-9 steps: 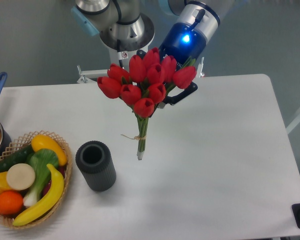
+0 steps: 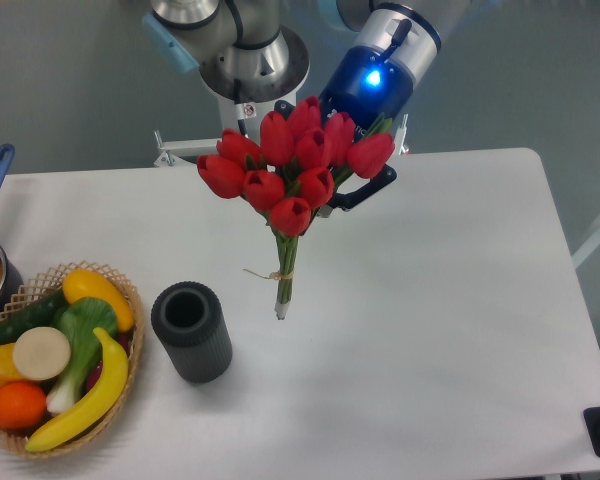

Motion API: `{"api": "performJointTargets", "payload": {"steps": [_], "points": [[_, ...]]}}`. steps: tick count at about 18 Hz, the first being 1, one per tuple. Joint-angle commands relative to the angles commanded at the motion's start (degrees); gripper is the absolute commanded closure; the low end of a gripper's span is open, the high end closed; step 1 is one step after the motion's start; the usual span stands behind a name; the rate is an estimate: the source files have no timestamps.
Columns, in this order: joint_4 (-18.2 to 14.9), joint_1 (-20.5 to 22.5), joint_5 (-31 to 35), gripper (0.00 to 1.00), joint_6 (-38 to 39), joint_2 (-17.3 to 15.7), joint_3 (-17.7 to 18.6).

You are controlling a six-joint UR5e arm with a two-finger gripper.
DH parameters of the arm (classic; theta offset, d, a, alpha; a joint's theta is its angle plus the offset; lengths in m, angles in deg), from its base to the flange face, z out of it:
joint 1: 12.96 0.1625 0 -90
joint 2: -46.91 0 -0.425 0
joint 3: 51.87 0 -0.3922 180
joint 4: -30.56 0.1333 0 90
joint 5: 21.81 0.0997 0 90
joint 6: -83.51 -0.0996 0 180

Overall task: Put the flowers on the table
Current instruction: 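Hold the red tulip bouquet by its stems with the gripper, then rotate the gripper to tip the tulip heads down toward the table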

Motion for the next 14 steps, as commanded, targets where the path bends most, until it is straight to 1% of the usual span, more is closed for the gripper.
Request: {"api": "performJointTargets", "payload": {"steps": [5, 6, 10, 13, 14], "points": [[-0.1, 0.5, 0.9, 0.59, 0.3, -0.4, 0.1], [-0.2, 0.7, 2.6, 0.59, 0.4, -0.5, 0.2], [-0.3, 0.8, 13.9, 0.59, 0.1, -3.3, 3.2], [-0.4, 0.5, 18.9, 0.59, 0.3, -5.2, 4.8], [-0.6, 0.4, 21.7, 0.59, 0.4, -6.0, 5.7]]}}
